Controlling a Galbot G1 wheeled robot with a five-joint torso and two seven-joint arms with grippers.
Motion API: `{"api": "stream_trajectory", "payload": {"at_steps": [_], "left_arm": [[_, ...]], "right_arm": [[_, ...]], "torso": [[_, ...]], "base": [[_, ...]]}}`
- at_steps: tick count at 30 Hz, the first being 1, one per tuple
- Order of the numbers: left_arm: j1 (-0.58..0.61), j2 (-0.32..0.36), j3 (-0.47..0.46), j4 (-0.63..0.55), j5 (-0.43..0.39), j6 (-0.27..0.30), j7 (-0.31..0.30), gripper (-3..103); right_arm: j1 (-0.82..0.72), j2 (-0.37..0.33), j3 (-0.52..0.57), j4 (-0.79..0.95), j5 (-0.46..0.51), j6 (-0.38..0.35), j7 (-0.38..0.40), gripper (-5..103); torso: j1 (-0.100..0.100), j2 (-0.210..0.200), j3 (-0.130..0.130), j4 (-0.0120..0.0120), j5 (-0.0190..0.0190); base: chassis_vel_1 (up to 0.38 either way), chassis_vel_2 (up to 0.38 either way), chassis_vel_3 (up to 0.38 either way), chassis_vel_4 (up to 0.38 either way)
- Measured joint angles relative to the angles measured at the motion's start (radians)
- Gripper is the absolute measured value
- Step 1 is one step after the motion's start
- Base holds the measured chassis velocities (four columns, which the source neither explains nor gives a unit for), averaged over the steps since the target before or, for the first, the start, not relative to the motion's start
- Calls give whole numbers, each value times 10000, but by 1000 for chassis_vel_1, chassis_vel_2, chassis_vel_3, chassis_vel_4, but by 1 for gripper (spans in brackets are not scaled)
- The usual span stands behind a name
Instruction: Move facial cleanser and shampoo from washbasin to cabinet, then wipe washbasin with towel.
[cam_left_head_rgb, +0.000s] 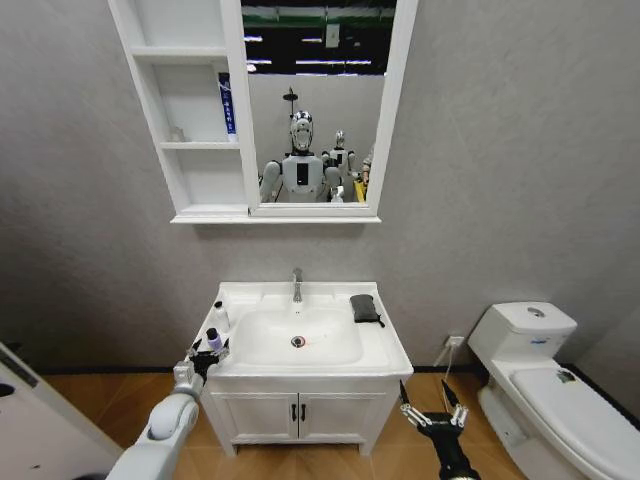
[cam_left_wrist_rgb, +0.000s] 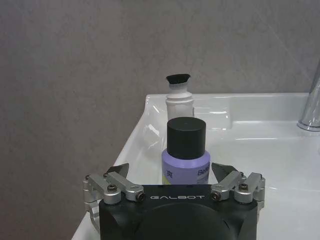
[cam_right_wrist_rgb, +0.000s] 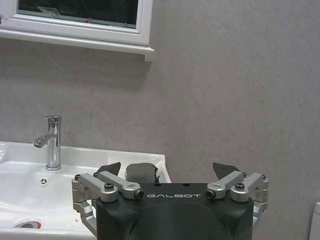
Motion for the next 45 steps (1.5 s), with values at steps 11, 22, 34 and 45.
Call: {"api": "stream_trajectory", "payload": {"at_steps": [11, 22, 34, 45], "left_arm": [[85, 0, -113, -67, -150, 31, 68, 57], [1087, 449, -606, -1481, -216, -39, 193, 43], [402, 4730, -1711, -4921, -3290, 1364, -393, 43], [-5883, 6785, 1580, -3076, -6139, 3335, -907, 43]], "right_arm": [[147, -59, -3, -54, 237, -210, 234, 100], [140, 21, 19, 16, 342, -265, 327, 100], [322, 65, -80, 95, 283, -274, 314, 100], [353, 233, -56, 172, 143, -277, 302, 100]], "torso": [[-1, 0, -1, 1, 1], [-1, 0, -1, 0, -2], [-3, 1, -2, 1, 0], [-2, 1, -1, 4, 2]], "base": [[0, 0, 0, 0], [0, 0, 0, 0], [0, 0, 0, 0], [0, 0, 0, 0]]}}
